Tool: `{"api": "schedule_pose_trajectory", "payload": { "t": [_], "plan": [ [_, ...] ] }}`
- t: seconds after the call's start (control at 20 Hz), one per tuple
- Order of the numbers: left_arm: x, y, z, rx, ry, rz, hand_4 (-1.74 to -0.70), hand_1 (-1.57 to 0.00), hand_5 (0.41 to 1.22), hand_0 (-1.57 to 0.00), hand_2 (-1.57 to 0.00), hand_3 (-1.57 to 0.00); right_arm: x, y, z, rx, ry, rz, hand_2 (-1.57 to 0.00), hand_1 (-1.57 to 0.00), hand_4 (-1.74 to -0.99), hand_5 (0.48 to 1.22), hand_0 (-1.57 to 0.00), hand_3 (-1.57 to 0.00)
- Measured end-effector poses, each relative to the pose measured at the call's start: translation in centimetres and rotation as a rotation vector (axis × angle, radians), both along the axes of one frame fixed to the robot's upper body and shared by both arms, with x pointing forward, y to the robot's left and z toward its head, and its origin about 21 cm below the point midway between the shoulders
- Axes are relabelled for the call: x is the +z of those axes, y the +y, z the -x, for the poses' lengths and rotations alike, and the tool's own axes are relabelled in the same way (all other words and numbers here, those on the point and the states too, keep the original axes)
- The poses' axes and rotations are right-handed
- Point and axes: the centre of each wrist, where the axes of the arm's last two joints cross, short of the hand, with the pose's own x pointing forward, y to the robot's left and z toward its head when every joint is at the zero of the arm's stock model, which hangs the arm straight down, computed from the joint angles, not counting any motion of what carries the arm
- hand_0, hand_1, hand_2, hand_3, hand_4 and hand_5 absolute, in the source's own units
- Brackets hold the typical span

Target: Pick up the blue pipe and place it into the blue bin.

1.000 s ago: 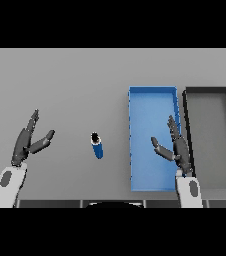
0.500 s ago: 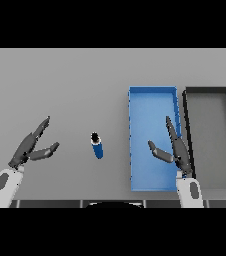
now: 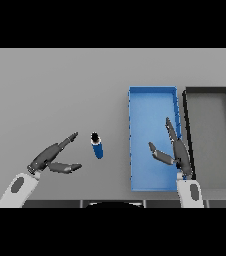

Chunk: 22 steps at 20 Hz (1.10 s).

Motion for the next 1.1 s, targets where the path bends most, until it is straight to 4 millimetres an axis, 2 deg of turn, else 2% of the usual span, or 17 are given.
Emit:
{"api": "schedule_pose_trajectory", "payload": {
  "t": [0.1,0.55,0.7,0.9,0.95,1.0,1.05,1.1],
  "plan": [
    [-0.6,-1.6,0.4,-0.031,0.002,0.003,-1.11,0.0,0.447,0.0,0.0,0.0,0.1,0.1,-0.3,-0.003,0.009,0.002,0.0,0.0,-1.263,0.617,0.0,0.0],
    [-2.7,-6.8,-2.0,-0.092,0.06,0.043,-1.12,0.0,0.448,0.0,0.0,0.0,0.1,-0.3,0.8,-0.013,0.012,-0.017,0.0,0.0,-1.274,0.605,0.0,0.0],
    [-3.6,-8.4,-2.5,-0.098,0.047,0.036,-1.08,0.0,0.442,0.0,0.0,0.0,0.3,-0.5,0.3,-0.028,0.018,-0.016,0.0,0.0,-1.265,0.597,0.0,0.0],
    [-4.1,-9.7,-3.7,-0.121,0.027,0.101,-1.11,0.0,0.507,0.0,-0.02,-0.02,0.0,-0.5,0.6,-0.023,0.008,-0.023,0.0,0.0,-1.267,0.6,0.0,0.0],
    [-4.4,-10.3,-3.8,-0.124,0.033,0.128,-1.14,-0.03,0.55,0.0,-0.11,-0.1,0.1,-0.3,0.6,-0.02,0.009,-0.023,0.0,0.0,-1.266,0.601,0.0,0.0],
    [-4.7,-10.4,-3.8,-0.112,0.039,0.153,-1.21,-0.16,0.607,-0.02,-0.29,-0.26,-0.1,-0.2,0.5,-0.024,0.022,-0.02,0.0,0.0,-1.261,0.6,0.0,0.0],
    [-4.6,-11.0,-4.0,-0.101,0.051,0.193,-1.25,-0.35,0.73,-0.19,-0.48,-0.52,-0.1,-0.4,0.5,-0.022,0.019,-0.016,0.0,0.0,-1.26,0.6,0.0,0.0],
    [-4.6,-11.6,-3.9,-0.09,0.069,0.229,-1.35,-0.59,0.828,-0.44,-0.7,-0.72,0.0,-0.3,0.4,-0.023,0.016,-0.017,0.0,0.0,-1.259,0.602,0.0,0.0]
  ]
}}
